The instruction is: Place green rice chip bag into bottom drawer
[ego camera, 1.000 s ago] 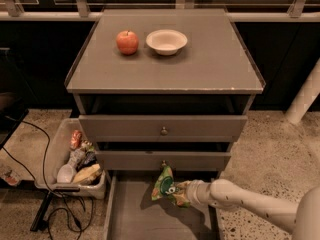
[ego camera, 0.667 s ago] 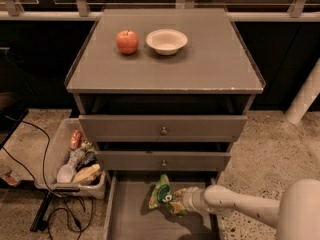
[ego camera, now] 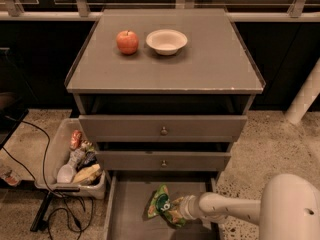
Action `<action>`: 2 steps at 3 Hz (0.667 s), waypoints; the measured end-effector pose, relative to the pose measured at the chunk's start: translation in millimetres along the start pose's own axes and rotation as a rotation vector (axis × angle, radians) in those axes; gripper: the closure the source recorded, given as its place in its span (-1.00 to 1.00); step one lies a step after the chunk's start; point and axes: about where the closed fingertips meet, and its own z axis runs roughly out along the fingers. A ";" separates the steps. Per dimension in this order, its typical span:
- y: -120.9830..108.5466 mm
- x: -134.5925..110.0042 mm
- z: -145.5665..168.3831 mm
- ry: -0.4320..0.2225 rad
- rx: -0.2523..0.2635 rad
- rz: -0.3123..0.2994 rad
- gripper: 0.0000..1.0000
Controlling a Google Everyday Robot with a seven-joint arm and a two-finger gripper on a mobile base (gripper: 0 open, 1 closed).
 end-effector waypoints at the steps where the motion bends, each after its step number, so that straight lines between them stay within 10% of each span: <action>1: 2.3 6.4 9.8 0.010 0.011 0.009 1.00; 2: 2.3 6.6 10.6 0.011 0.013 0.010 0.69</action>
Offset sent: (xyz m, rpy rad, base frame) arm -0.0013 0.0024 -0.0109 -0.0099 0.0032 -0.0131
